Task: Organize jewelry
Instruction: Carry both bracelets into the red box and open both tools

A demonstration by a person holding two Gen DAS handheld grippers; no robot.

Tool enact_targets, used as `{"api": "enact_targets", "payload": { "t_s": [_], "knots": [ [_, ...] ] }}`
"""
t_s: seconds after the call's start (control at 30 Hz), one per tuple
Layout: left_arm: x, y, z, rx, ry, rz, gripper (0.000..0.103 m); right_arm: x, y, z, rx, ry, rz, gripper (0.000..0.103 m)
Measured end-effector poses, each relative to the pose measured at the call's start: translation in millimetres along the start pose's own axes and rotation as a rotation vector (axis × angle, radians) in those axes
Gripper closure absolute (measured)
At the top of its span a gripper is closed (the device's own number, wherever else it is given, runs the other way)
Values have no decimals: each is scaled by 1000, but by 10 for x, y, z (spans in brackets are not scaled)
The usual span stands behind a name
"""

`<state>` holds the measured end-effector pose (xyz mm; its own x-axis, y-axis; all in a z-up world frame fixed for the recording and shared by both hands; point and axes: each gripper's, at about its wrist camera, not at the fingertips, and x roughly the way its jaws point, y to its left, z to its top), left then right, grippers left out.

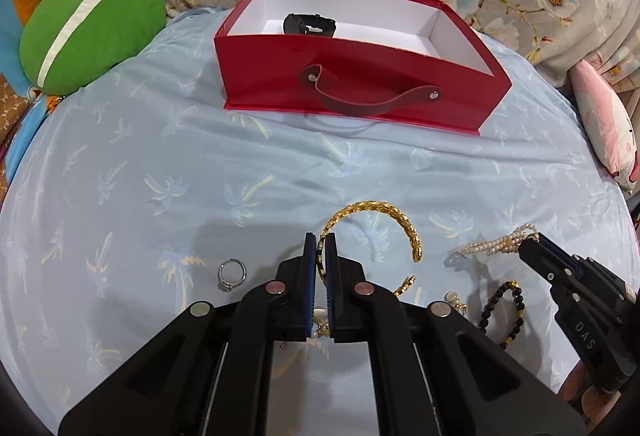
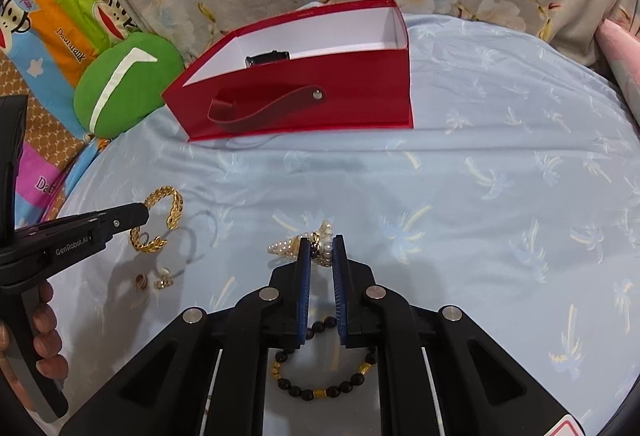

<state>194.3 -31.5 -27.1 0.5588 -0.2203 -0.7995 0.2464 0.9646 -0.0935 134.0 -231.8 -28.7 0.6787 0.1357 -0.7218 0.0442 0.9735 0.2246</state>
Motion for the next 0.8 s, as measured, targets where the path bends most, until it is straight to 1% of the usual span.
{"api": "enact_targets", "payload": {
  "t_s": [0.27,0.4,0.63,0.8],
  "knots": [
    [-122,-2,103,13,-35,6,99,-170,26,185,-6,-57,7,93],
    [-222,-10,243,21,-68,12,100,-291,65,376,-25,-99,14,93],
    [-382,11,719,44,-150,26,100,-461,132,911,-65,-194,17,93],
    [-397,36,1174,53,-210,43,100,-421,180,1359,-95,-238,13,93]
  ]
}}
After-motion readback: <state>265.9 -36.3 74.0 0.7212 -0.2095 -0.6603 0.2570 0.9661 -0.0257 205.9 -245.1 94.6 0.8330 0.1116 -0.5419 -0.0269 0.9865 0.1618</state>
